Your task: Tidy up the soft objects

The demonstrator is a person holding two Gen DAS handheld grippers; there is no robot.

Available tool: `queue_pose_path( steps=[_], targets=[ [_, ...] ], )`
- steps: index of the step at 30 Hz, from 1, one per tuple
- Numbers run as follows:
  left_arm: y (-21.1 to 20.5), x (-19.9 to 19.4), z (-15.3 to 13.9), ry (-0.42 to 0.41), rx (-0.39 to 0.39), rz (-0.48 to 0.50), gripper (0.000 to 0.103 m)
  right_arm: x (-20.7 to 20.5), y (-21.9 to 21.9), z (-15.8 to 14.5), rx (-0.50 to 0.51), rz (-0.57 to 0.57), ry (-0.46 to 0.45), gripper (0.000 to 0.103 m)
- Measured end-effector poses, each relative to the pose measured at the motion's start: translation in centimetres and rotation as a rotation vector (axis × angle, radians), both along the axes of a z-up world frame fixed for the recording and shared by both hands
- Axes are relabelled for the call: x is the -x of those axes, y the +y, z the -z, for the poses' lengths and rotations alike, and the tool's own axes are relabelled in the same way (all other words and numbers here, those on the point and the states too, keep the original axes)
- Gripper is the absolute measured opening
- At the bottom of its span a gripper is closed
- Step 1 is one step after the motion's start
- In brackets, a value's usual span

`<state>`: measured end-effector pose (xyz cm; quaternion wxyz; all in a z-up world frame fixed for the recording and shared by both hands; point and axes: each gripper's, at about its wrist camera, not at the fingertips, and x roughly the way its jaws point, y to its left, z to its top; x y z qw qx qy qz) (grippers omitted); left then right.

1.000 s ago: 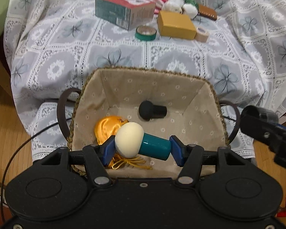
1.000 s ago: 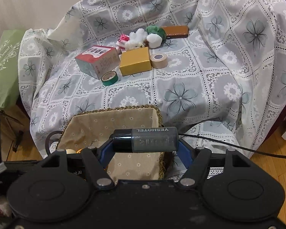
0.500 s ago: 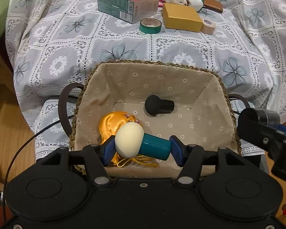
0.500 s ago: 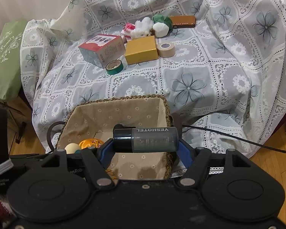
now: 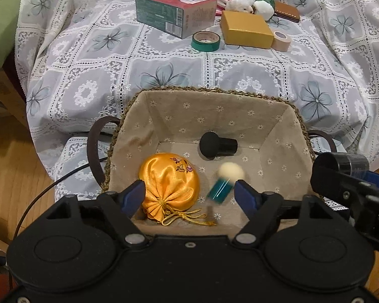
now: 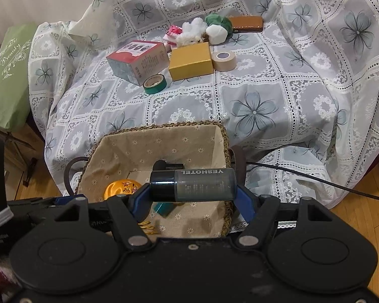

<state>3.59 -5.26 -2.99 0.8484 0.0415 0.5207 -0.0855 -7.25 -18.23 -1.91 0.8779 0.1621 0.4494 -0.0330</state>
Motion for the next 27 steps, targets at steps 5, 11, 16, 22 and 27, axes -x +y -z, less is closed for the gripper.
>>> queue_pose_path(
  steps=[5,11,16,22,27],
  targets=[
    [0.28,0.19,-0.25,-0.016,-0.014,-0.017,0.083,-0.05,0.24,0.05,0.0,-0.013,0.003,0.07],
    [0.53,0.32,-0.45,-0.027,-0.022,-0.03,0.083,0.02,0.52,-0.16,0.011,-0.032,-0.008,0.071],
    [0.7,0.27,-0.46,-0.022,-0.017,-0.033,0.083,0.18,0.49,-0.28,0.023,-0.027,-0.011,0.071],
    [0.79,0.33,-0.44,-0.02,-0.015,-0.035,0.083,0.2,0.41,-0.2,0.028,-0.024,-0.004,0.074],
    [0.84,0.37,-0.46,-0.022,-0.019,-0.039,0.084,0.24,0.38,-0.19,0.032,-0.02,-0.002,0.075]
  ],
)
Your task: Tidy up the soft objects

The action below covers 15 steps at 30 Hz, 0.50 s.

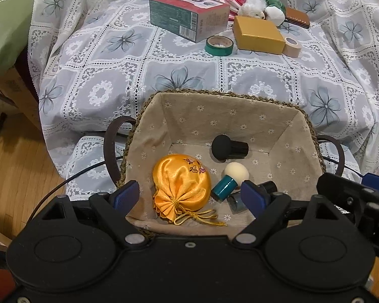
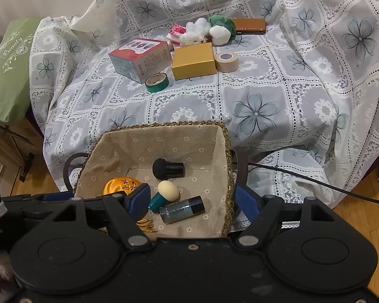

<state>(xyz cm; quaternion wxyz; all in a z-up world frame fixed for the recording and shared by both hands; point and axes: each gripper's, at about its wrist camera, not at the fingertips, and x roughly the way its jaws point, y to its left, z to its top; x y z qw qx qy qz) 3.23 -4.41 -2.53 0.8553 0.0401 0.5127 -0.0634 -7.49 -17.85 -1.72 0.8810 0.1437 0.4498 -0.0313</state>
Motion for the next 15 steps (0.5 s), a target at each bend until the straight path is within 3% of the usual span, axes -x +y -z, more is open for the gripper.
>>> queue_pose_path(
  steps=[15],
  targets=[
    [0.05,-0.04,0.06,0.009,-0.015,0.0,0.085,0.01,-0.13,0.11,0.001,0.002,0.003,0.078]
  ],
)
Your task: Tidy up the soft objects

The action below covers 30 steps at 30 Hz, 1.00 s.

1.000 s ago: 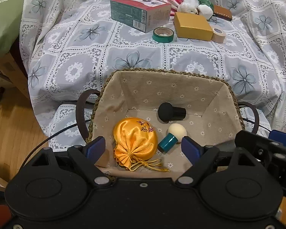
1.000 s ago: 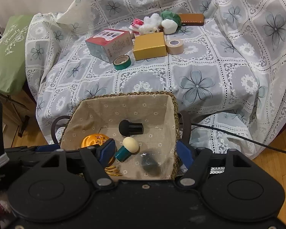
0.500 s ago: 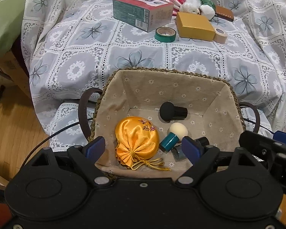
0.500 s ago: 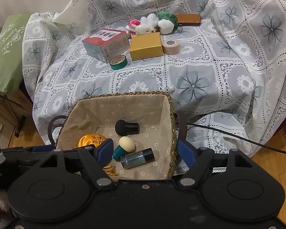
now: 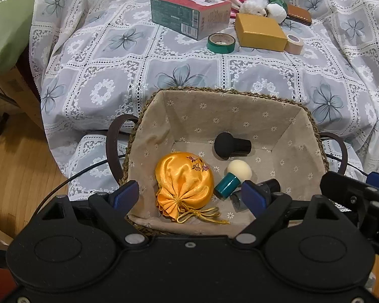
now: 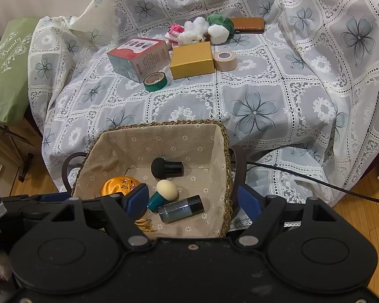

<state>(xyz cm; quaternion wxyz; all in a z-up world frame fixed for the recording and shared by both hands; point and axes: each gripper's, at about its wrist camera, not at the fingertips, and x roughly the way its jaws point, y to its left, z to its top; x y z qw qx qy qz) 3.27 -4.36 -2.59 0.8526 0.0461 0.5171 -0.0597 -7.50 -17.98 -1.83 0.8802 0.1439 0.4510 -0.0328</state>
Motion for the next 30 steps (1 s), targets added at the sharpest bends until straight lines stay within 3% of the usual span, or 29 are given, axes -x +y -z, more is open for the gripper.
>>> queue_pose_path(
  steps=[30],
  targets=[
    [0.16,-0.02,0.15,0.003,-0.011,-0.015,0.09,0.03,0.03,0.43,-0.002,0.001,0.007,0.08]
  ],
)
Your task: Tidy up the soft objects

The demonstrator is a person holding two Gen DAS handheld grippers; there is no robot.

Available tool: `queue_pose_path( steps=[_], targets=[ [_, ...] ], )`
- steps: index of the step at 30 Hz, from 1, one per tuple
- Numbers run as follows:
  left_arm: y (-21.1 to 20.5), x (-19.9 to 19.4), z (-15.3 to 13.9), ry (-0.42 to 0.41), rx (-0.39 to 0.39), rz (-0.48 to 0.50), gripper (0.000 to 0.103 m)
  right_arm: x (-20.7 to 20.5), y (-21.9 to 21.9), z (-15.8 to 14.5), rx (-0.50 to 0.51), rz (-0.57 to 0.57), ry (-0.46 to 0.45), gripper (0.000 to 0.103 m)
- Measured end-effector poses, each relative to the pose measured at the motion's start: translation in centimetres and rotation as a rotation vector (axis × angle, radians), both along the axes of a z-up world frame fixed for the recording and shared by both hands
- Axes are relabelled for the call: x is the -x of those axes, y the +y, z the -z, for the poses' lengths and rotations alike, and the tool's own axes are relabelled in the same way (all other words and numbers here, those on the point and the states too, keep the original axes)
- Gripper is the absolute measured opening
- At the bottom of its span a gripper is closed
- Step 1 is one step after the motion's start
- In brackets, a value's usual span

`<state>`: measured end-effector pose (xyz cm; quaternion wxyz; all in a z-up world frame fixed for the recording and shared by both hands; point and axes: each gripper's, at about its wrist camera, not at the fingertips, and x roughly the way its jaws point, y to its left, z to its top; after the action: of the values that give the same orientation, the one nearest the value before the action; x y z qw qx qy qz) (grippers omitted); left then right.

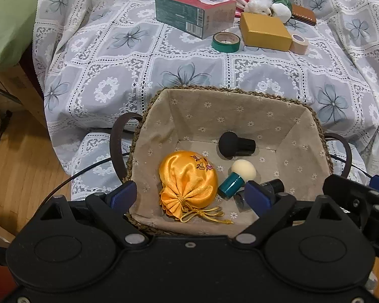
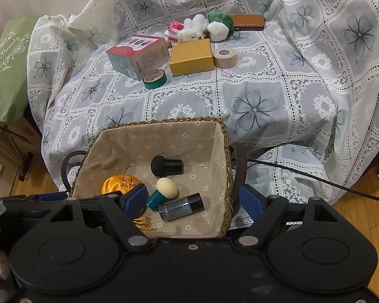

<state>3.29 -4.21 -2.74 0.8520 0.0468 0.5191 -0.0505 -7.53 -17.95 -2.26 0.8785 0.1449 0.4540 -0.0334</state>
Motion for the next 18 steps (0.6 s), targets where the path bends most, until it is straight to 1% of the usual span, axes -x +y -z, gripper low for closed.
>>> queue_pose_path(
  steps=[14,18],
  targets=[
    [0.03,-0.16,0.12,0.003,-0.011,-0.006,0.09,-0.12,0.03,-0.02,0.004,0.001,-0.002,0.081],
    [-0.09,-0.27,0.11,0.002,-0.013,0.008,0.09,-0.46,-0.06,-0.19,0.015,0.001,-0.003,0.082]
  ],
)
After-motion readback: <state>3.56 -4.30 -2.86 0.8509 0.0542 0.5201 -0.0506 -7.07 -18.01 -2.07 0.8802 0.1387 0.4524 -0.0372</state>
